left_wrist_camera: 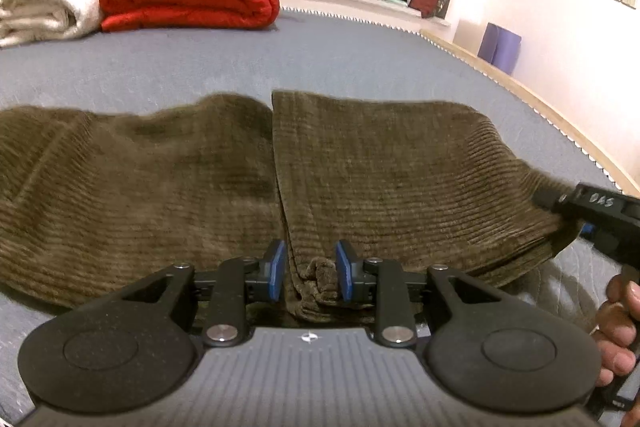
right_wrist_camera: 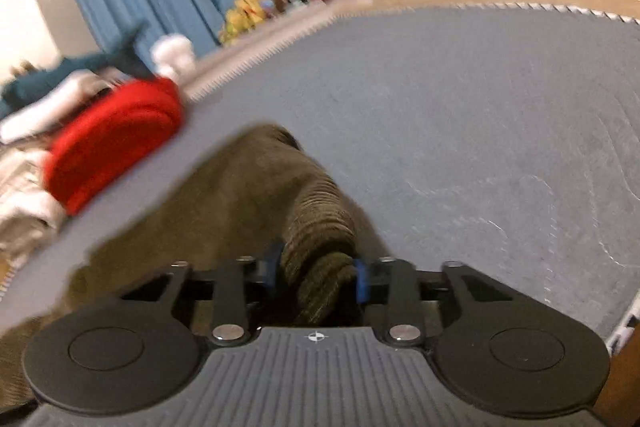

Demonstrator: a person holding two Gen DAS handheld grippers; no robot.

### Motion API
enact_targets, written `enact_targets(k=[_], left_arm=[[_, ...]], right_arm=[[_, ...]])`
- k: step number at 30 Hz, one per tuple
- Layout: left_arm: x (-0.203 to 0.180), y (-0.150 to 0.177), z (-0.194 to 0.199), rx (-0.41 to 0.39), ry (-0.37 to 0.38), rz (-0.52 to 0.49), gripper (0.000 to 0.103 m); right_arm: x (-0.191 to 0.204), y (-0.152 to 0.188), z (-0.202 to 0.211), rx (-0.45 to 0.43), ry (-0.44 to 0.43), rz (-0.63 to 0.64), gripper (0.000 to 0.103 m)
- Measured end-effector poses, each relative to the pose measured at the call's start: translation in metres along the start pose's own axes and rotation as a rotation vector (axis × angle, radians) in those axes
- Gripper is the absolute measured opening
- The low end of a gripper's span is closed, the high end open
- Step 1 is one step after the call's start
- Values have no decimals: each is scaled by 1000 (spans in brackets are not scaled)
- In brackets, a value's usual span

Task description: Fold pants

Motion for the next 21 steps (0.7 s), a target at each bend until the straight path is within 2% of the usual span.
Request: enact_targets(k=[2, 5, 7, 9, 10, 13, 15, 21], left_arm=[[5, -9, 9, -52, -1, 15, 31], [12, -26, 26, -127, 54, 60, 31], [18, -36, 36, -156, 117, 108, 33], [26, -43, 45, -174, 188, 167, 35], [28, -45, 47, -176, 217, 190, 39], [32, -50, 50, -145, 335, 261, 54], [26, -49, 47, -100, 408, 274, 55], [8, -57, 41, -65, 467, 226, 55]], right_arm=[[26, -4, 14, -90, -55, 107, 28], [83, 2, 35, -199, -206, 341, 27], [119, 19, 46, -235, -303, 502, 27], [144, 40, 52, -243, -364, 629, 27], [155, 52, 52, -237, -387, 690, 27], [172, 75, 50, -213, -420, 801, 27], [179, 84, 51, -208, -422, 851, 27], [195, 107, 50, -202, -424, 968, 27]])
Point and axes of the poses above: each gripper's, at about its wrist camera, not at the fingertips, and z roughly against the way its jaws point, x to its left, y to its underside, the point moved 8 cm from there along -z, roughly the way its jaws point, and after that the axes turned 5 degrees about -y, right-handed, at the moved point
